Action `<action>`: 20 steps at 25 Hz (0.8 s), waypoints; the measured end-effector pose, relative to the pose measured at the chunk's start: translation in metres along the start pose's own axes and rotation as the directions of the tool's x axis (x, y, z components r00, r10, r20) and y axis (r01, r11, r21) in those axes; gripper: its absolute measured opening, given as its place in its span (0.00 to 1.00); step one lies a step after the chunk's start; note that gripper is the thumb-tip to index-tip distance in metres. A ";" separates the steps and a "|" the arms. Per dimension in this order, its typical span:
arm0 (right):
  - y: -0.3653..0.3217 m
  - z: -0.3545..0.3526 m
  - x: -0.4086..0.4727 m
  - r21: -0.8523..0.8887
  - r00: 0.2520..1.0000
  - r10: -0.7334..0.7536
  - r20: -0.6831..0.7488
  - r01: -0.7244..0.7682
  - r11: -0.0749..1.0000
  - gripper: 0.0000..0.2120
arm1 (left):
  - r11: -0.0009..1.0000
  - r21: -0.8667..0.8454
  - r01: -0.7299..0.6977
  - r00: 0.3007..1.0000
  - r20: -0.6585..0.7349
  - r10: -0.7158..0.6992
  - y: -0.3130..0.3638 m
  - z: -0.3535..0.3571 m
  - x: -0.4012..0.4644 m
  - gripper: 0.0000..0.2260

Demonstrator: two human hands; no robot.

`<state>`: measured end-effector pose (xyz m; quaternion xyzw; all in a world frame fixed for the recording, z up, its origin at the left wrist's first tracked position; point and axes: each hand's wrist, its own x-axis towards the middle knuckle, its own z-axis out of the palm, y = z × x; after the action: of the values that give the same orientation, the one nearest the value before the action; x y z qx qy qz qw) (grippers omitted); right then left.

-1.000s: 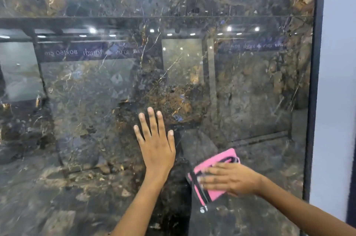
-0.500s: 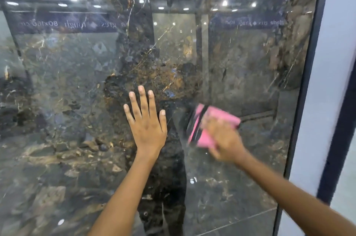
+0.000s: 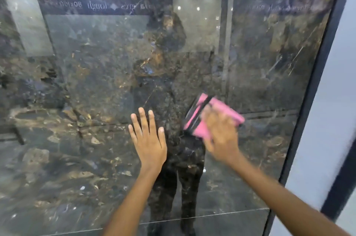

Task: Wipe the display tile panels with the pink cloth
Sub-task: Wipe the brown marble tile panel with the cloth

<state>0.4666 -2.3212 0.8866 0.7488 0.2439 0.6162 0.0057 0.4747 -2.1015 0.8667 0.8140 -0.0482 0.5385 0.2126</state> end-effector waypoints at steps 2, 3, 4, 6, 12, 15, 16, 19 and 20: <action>-0.029 0.018 -0.089 0.050 0.900 -0.392 0.189 0.390 0.920 0.25 | 1.000 0.024 -0.010 1.000 0.008 0.009 -0.004 0.005 -0.017 0.25; -0.032 0.019 -0.122 0.122 0.800 -0.527 0.286 0.515 0.849 0.25 | 1.000 0.022 -0.016 1.000 0.009 0.016 -0.007 0.009 -0.029 0.25; -0.026 0.018 -0.137 0.202 0.718 -0.615 0.327 0.582 0.787 0.22 | 0.999 0.032 -0.027 1.000 0.002 0.027 -0.007 0.012 -0.037 0.25; -0.003 0.009 -0.123 0.352 0.687 -0.658 0.308 0.560 0.750 0.18 | 1.000 0.018 0.003 1.000 0.023 -0.003 -0.005 0.017 -0.044 0.25; 0.032 -0.010 -0.027 0.184 0.972 0.234 -0.028 -0.225 0.957 0.31 | 0.999 0.037 0.018 0.998 0.062 -0.021 -0.007 0.029 -0.077 0.24; -0.033 0.018 -0.102 0.129 0.993 0.076 0.089 -0.087 0.988 0.33 | 0.998 0.048 -0.039 0.996 0.087 0.035 -0.022 0.029 -0.091 0.24; -0.052 0.025 -0.139 0.177 0.949 -0.195 0.250 0.153 0.972 0.33 | 0.996 0.055 -0.069 0.993 0.100 0.063 -0.027 0.028 -0.094 0.24; -0.044 0.017 -0.191 0.251 0.670 -0.578 0.465 0.526 0.812 0.36 | 0.989 0.072 -0.129 0.986 0.114 0.120 -0.038 0.027 -0.099 0.24; -0.033 0.013 -0.184 0.246 0.718 -0.541 0.437 0.483 0.840 0.40 | 0.989 0.072 -0.132 0.987 0.101 0.125 -0.039 0.029 -0.101 0.24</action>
<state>0.4447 -2.3565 0.7034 0.7816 0.4669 0.3649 0.1948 0.4700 -2.0932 0.7552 0.8419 -0.0895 0.5126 0.1427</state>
